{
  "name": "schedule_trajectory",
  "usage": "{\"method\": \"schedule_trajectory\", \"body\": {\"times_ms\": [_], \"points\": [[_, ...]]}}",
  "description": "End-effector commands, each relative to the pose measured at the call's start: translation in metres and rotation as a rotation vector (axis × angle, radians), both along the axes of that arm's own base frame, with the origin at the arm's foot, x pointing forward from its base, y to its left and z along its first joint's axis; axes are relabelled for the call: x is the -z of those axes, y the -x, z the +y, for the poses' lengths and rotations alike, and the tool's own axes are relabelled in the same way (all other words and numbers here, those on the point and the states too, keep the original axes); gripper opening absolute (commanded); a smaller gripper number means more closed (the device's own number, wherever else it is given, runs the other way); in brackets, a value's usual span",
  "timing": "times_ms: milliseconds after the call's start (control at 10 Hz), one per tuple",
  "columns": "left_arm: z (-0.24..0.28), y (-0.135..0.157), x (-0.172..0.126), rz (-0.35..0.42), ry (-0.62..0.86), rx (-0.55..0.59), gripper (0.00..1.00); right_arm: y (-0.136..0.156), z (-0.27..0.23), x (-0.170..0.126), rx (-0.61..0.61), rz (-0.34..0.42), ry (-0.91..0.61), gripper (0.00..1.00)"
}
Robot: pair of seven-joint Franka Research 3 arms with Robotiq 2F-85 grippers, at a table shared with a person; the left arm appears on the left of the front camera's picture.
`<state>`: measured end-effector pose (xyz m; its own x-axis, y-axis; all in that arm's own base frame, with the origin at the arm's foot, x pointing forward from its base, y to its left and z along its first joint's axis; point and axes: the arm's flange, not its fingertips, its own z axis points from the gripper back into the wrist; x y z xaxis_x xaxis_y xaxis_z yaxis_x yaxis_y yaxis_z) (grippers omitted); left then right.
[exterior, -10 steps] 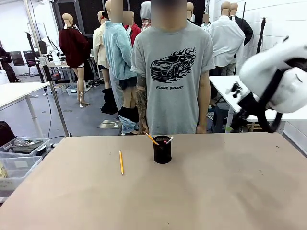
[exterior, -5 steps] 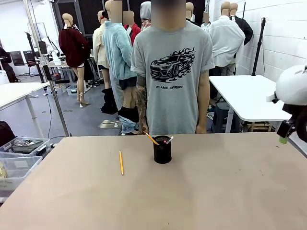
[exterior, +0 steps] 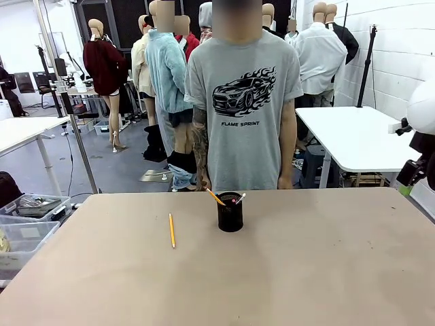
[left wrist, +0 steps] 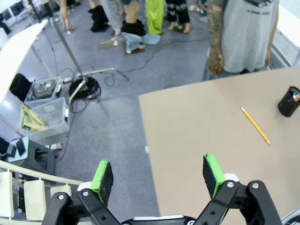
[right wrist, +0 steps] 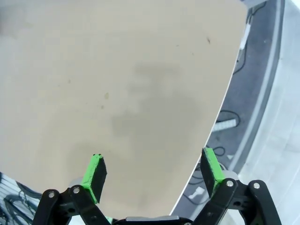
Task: Place the pens into the pen holder.
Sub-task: Pick up a writing instrument from the table and place it into the Pen holder.
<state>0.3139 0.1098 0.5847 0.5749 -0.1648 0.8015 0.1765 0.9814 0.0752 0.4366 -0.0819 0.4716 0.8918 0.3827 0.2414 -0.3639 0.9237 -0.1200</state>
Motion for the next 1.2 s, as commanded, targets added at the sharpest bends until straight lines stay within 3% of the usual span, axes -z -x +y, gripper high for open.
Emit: {"method": "schedule_trajectory", "body": {"times_ms": [0,100,300,400,600,700,900,1000,1100], "points": [[-0.034,-0.021,-0.001,0.032,0.003,-0.019,1.0,-0.001,0.003,0.002,0.002,0.009,0.025,1.0],[-0.112,-0.059,0.008,0.17,-0.048,-0.059,1.0,-0.001,0.003,0.002,0.002,0.009,0.025,1.0],[-0.173,-0.081,0.04,0.288,-0.01,-0.052,1.0,-0.001,0.003,0.002,0.002,0.009,0.025,1.0],[-0.192,-0.094,0.053,0.325,0.072,-0.129,1.0,-0.001,0.003,0.002,0.002,0.009,0.025,1.0],[-0.212,-0.11,0.072,0.35,0.086,-0.216,1.0,-0.001,0.003,0.002,0.002,0.009,0.025,1.0],[-0.211,-0.091,0.076,0.336,0.051,-0.096,1.0,-0.001,0.003,0.002,0.002,0.009,0.025,1.0],[-0.214,-0.106,0.083,0.362,0.084,-0.148,1.0,-0.001,0.003,0.002,0.002,0.009,0.025,1.0],[-0.212,-0.088,0.077,0.379,0.13,-0.165,1.0,-0.001,0.003,0.002,0.002,0.009,0.025,1.0],[-0.232,-0.095,0.088,0.423,0.053,-0.177,1.0,-0.001,0.003,0.002,0.002,0.009,0.025,1.0]]}}
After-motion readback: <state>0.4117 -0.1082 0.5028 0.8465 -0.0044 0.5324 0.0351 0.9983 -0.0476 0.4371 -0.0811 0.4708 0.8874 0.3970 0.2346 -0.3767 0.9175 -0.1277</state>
